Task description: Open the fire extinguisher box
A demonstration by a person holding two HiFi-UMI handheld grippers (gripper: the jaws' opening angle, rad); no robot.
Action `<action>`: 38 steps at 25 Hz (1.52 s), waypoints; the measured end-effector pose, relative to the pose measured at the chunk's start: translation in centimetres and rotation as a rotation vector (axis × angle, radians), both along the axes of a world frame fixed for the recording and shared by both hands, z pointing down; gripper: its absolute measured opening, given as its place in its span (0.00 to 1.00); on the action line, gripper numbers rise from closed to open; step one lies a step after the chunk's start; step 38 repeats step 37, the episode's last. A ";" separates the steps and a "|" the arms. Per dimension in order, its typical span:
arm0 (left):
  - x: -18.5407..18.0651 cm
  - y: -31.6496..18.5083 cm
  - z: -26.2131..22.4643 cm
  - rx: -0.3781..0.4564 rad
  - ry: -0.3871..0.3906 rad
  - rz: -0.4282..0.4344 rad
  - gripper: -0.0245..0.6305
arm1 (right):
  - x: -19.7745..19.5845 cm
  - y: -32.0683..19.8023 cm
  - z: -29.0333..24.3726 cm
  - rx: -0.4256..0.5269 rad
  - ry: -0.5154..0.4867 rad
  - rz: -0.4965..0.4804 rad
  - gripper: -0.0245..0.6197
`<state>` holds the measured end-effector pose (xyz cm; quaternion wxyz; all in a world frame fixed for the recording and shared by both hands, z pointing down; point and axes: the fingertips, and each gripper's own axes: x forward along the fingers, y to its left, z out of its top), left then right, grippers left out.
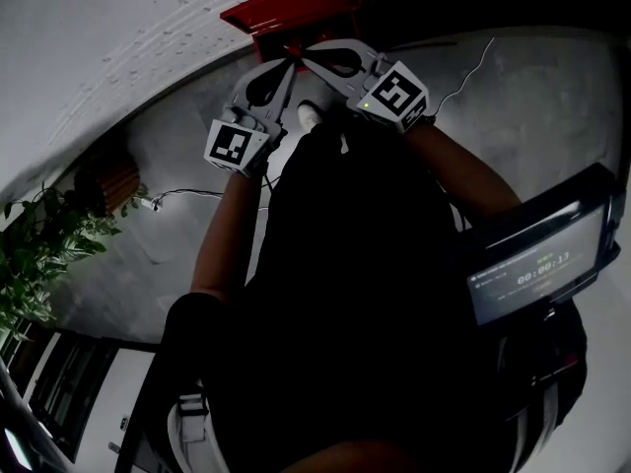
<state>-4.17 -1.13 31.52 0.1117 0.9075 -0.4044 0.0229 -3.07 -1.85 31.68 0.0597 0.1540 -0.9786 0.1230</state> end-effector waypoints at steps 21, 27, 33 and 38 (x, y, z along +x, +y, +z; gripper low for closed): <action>-3.5 1.4 -7.1 0.095 0.059 -0.062 0.04 | -2.1 1.4 -8.2 0.161 -0.018 -0.098 0.05; -3.4 0.8 -6.5 0.093 0.059 -0.049 0.04 | -2.0 1.1 -7.6 0.150 -0.008 -0.094 0.05; -2.2 0.5 -7.7 0.104 0.049 -0.041 0.04 | -1.0 1.2 -7.9 0.185 -0.002 -0.093 0.05; -2.0 0.8 -8.7 0.108 0.050 -0.027 0.04 | -0.6 1.7 -9.9 0.187 0.013 -0.093 0.05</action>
